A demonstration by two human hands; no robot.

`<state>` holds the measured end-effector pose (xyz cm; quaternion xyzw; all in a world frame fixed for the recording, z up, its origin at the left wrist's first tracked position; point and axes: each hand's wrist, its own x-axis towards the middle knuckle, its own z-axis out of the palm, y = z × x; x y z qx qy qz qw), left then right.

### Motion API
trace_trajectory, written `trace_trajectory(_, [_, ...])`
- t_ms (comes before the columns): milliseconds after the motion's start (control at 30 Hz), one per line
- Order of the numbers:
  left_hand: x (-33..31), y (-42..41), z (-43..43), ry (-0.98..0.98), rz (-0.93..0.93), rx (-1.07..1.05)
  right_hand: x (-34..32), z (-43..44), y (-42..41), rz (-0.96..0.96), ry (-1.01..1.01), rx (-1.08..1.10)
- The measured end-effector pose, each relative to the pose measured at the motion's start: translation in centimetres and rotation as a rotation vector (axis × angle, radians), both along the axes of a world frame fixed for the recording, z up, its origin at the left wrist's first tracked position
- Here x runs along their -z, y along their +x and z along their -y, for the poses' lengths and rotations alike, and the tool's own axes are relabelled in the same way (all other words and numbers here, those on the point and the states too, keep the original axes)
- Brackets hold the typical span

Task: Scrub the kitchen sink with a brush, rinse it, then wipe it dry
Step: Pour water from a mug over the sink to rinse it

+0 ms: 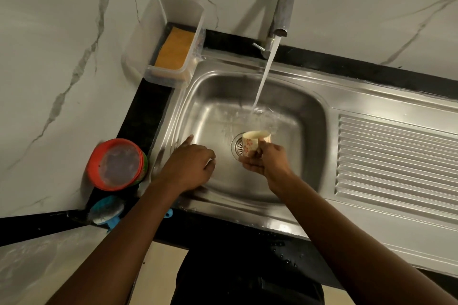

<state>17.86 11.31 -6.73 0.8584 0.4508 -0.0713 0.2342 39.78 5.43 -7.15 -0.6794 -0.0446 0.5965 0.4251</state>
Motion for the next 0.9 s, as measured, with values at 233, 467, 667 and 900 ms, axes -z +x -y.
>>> trace_trajectory(233, [0.0,1.8,-0.7,-0.001,0.033,0.028,-1.3,-1.7,-0.4,-0.012,-0.054,-0.205])
trace_trajectory(467, [0.2,2.7,-0.8,0.007,0.048,0.015,-1.7,-3.8,4.3,-0.153,0.025,0.661])
trace_trajectory(667, [0.6,3.7,-0.4,-0.024,0.058,0.016,0.5,1.3,4.3,-0.191,-0.163,0.630])
trace_trajectory(900, [0.1,3.6,-1.2,-0.014,0.063,-0.008,-0.4,-1.9,2.2,-0.048,0.055,0.092])
